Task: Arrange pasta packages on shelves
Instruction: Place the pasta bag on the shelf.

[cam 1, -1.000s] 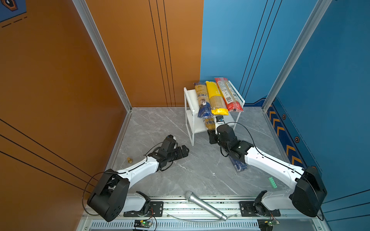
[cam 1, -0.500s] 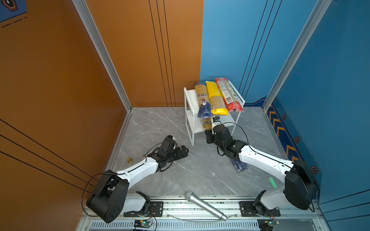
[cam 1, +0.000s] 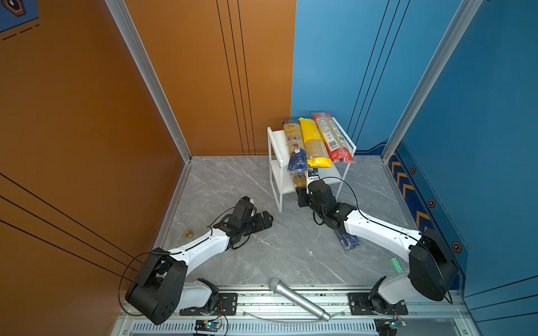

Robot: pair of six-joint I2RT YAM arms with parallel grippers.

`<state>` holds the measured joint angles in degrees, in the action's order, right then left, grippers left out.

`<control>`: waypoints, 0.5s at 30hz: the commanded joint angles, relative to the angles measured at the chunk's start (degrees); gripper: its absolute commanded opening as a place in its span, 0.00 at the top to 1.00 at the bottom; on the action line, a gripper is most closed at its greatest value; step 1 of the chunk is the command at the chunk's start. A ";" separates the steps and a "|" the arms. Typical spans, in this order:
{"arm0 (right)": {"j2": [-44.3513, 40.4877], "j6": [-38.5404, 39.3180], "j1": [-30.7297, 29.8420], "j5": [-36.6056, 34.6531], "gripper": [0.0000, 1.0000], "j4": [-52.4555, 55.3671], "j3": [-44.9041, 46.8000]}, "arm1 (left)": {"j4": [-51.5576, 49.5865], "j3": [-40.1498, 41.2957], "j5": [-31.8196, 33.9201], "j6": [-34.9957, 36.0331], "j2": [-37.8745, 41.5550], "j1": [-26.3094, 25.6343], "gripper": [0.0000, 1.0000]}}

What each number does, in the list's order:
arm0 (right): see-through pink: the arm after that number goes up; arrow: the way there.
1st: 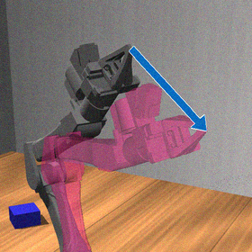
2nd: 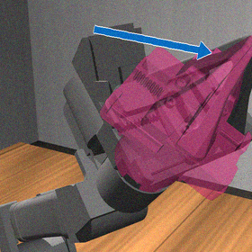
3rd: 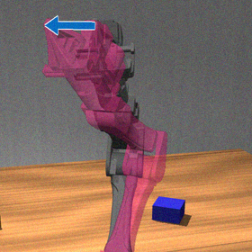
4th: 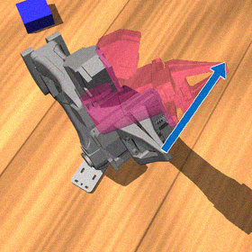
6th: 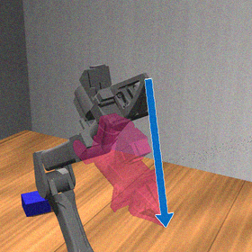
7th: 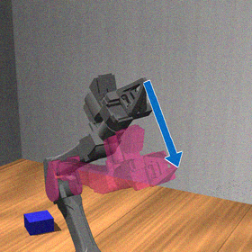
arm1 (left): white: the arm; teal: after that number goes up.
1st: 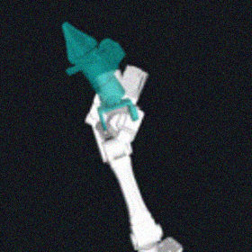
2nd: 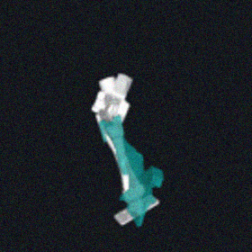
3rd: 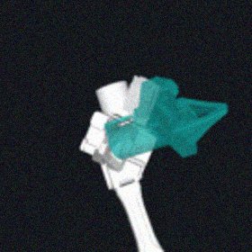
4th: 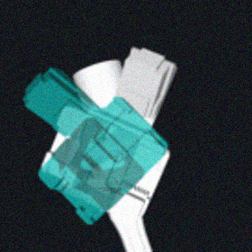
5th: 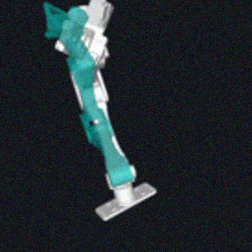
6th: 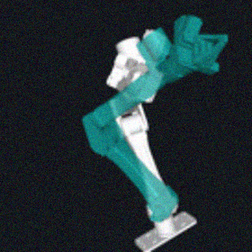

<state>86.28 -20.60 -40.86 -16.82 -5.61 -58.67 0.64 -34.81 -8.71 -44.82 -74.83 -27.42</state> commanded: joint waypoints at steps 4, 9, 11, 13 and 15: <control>-0.70 -0.49 0.26 -3.06 1.00 -11.03 -3.50 | -0.22 0.97 -0.97 0.96 1.15 0.53 0.02; -0.58 -0.49 2.36 -3.43 1.00 -12.35 -2.77 | -0.21 0.97 -0.97 0.96 1.00 0.61 0.02; -0.60 -0.54 2.53 -3.49 1.00 -12.93 -2.53 | -0.22 0.97 -1.02 0.96 1.07 0.61 0.02; -0.54 -0.50 2.71 -3.46 1.00 -13.43 -2.47 | -0.21 0.97 -1.04 0.97 0.92 0.61 0.02; -0.33 -0.57 2.89 -3.11 1.00 -13.50 -2.51 | -0.23 0.95 -1.00 0.96 0.98 0.76 0.02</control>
<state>87.02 -20.82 -38.17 -17.87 -8.14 -58.67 0.64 -34.70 -9.10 -44.82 -74.65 -27.38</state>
